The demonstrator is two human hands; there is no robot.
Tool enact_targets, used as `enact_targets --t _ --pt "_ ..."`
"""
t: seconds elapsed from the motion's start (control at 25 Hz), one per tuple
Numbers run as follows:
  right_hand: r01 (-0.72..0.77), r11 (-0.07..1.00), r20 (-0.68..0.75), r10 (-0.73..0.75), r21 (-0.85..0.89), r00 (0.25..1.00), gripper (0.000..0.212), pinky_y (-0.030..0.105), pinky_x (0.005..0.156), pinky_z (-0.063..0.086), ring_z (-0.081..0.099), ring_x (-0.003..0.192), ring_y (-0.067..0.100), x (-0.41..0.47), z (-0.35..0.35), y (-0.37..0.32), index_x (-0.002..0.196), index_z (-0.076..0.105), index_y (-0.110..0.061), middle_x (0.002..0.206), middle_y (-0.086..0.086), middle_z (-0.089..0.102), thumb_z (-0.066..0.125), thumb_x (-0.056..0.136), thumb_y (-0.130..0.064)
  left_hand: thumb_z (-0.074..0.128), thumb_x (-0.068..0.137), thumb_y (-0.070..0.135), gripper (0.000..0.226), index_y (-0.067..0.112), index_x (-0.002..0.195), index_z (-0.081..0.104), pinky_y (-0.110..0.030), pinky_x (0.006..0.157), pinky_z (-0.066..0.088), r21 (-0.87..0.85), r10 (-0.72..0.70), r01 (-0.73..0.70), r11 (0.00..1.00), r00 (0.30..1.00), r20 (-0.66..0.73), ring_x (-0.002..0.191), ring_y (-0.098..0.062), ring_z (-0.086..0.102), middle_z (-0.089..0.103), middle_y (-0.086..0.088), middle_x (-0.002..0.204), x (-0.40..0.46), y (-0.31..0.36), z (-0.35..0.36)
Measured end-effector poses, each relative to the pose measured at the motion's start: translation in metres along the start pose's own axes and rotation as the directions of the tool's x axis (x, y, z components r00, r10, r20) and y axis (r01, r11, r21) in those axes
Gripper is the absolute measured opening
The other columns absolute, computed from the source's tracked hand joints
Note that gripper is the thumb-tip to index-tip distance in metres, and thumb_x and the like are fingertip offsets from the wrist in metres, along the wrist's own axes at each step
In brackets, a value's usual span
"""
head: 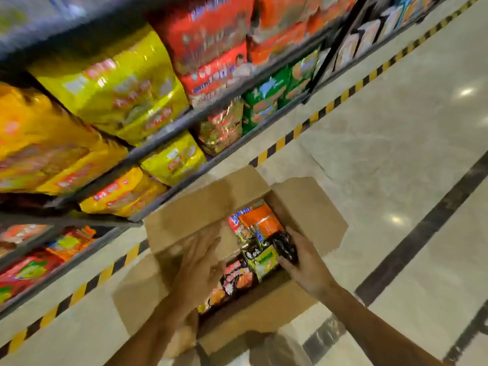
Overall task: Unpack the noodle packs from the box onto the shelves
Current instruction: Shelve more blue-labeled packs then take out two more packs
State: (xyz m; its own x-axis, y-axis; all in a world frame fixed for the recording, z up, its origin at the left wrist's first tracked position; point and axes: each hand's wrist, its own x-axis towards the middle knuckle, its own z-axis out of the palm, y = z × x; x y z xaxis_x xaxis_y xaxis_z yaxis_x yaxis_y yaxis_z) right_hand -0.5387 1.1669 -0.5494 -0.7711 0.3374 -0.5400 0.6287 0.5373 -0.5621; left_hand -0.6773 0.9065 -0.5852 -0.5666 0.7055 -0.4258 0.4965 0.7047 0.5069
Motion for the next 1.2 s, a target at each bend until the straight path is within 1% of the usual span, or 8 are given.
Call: enact_targets --t 0.2,0.4,0.56,0.68,0.84,0.96,1.12,1.2 --pt "-0.017 1.0 0.074 0.015 0.026 0.997 0.084 0.038 0.118 0.031 0.023 0.149 0.018 0.081 0.088 0.105 0.158 0.014 -0.026 0.16 -0.003 0.028 0.065 0.093 -0.042 0.036 0.094 0.055 0.067 0.029 0.155 0.026 -0.033 0.119 0.002 -0.082 -0.088 0.085 0.993 0.996 -0.027 0.151 -0.016 -0.001 0.002 0.014 0.164 0.06 -0.046 0.121" --pt "-0.063 0.998 0.138 0.058 0.032 0.989 0.093 0.043 0.116 0.029 0.016 0.15 0.019 0.143 0.159 0.183 0.159 0.005 -0.03 0.164 -0.003 0.018 0.055 0.088 -0.063 0.047 0.099 0.045 0.067 0.032 0.156 0.015 -0.041 0.122 0.013 -0.174 -0.197 0.202 0.964 0.979 0.044 0.152 -0.018 -0.004 -0.006 0.016 0.164 0.11 -0.097 0.217" --pt "-0.039 0.998 0.116 0.034 0.043 0.993 0.09 0.038 0.118 0.024 0.013 0.151 0.015 0.196 0.206 0.215 0.158 0.003 -0.033 0.165 -0.004 0.011 0.064 0.093 -0.045 0.045 0.1 0.043 0.064 0.028 0.156 0.018 -0.038 0.122 0.009 -0.158 -0.167 0.176 0.972 0.984 0.068 0.152 -0.019 -0.002 0.0 0.01 0.165 0.133 -0.138 0.272" --pt "-0.022 1.0 0.088 0.022 0.001 0.996 0.089 0.041 0.122 0.022 0.011 0.152 0.016 0.229 0.235 0.227 0.158 0.004 -0.031 0.166 -0.004 0.009 0.065 0.093 -0.038 0.05 0.098 0.04 0.065 0.026 0.155 0.023 -0.044 0.122 0.014 -0.167 -0.172 0.178 0.97 0.984 0.049 0.152 -0.022 0.001 0.005 0.007 0.165 0.134 -0.161 0.298" --pt "-0.031 0.998 -0.004 0.031 -0.061 1.0 0.09 0.043 0.124 0.014 0.002 0.153 0.022 0.259 0.261 0.233 0.159 0.009 -0.024 0.166 0.003 0.005 0.069 0.092 -0.029 0.044 0.099 0.044 0.064 0.028 0.156 0.018 -0.034 0.121 0.006 -0.139 -0.206 0.215 0.967 0.976 0.076 0.151 -0.012 -0.006 -0.003 0.014 0.164 0.124 -0.171 0.311" --pt "-0.075 0.99 -0.033 0.072 -0.122 0.997 0.096 0.051 0.124 0.011 -0.005 0.153 0.031 0.276 0.277 0.238 0.159 0.007 -0.026 0.167 0.006 0.002 0.072 0.089 -0.037 0.043 0.099 0.047 0.065 0.03 0.156 0.015 -0.042 0.123 0.017 -0.174 -0.215 0.231 0.957 0.971 0.106 0.15 -0.009 -0.008 -0.005 0.017 0.163 0.123 -0.176 0.314" --pt "-0.139 0.904 -0.017 0.144 -0.405 0.989 0.11 0.055 0.119 0.021 0.003 0.151 0.044 0.282 0.29 0.244 0.158 0.003 -0.027 0.166 0.012 0.004 0.076 0.08 -0.051 0.032 0.095 0.065 0.07 0.036 0.156 0.014 -0.04 0.123 0.014 -0.192 -0.24 0.264 0.945 0.961 0.138 0.149 -0.005 -0.011 -0.008 0.024 0.161 0.117 -0.177 0.316" --pt "-0.154 0.894 -0.043 0.15 -0.421 0.988 0.1 0.056 0.114 0.032 0.011 0.15 0.043 0.283 0.286 0.242 0.158 0.006 -0.029 0.166 0.01 0.008 0.073 0.085 -0.043 0.02 0.088 0.073 0.075 0.038 0.155 0.015 -0.034 0.121 0.01 -0.193 -0.237 0.262 0.946 0.961 0.144 0.148 -0.002 -0.011 -0.008 0.027 0.16 0.115 -0.173 0.313"
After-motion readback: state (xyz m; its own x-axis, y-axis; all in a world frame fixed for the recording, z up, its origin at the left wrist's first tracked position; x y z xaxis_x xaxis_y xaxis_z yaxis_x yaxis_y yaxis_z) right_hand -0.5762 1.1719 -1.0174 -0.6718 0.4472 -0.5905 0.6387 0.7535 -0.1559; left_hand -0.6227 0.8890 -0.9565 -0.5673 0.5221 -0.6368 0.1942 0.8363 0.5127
